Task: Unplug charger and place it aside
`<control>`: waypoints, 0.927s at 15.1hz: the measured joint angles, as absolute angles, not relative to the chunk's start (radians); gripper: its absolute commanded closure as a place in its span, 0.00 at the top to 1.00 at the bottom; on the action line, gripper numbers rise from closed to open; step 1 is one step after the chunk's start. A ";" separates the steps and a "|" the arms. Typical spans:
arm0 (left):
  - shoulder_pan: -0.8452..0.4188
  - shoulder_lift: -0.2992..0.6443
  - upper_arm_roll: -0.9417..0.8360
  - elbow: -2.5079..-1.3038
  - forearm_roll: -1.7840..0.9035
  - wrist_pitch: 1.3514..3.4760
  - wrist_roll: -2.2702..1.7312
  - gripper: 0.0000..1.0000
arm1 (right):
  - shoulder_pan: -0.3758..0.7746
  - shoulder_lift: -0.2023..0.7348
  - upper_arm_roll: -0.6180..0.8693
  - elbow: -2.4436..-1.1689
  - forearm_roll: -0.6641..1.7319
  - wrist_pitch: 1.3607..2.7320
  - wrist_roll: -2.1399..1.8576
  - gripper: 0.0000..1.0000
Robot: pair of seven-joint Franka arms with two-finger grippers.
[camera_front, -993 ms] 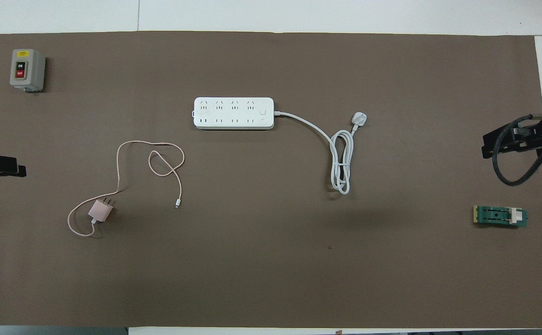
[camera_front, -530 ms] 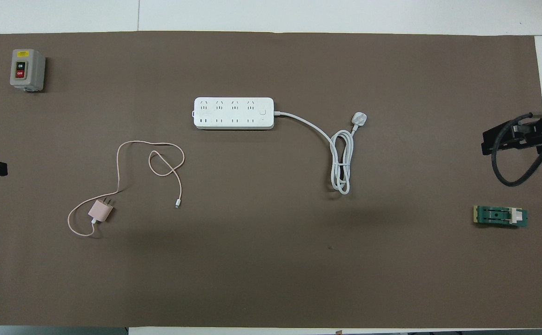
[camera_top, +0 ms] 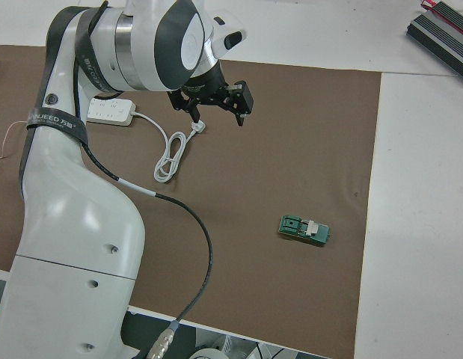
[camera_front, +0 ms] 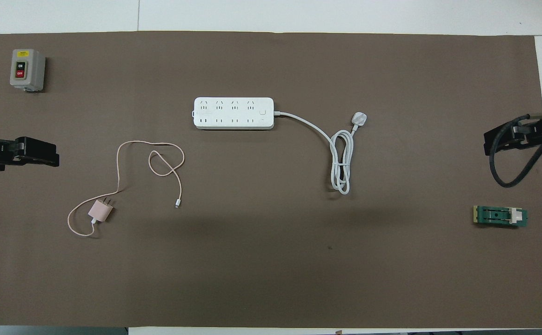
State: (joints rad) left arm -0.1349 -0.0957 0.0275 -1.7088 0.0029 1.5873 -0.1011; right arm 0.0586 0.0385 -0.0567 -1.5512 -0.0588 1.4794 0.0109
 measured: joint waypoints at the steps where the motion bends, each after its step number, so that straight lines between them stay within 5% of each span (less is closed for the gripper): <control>1: -0.135 -0.094 0.028 -1.710 0.003 1.587 -0.101 1.00 | 0.059 0.039 -0.057 -1.551 -0.059 1.479 0.011 1.00; 14: -0.135 -0.063 0.042 -1.692 0.003 1.561 -0.101 1.00 | -0.008 0.038 -0.048 -1.551 -0.036 1.481 0.003 1.00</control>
State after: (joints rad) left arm -0.1354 -0.0631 0.0420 -1.6917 0.0029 1.5609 -0.1008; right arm -0.0082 0.0376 -0.0484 -1.5511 -0.0365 1.4812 0.0027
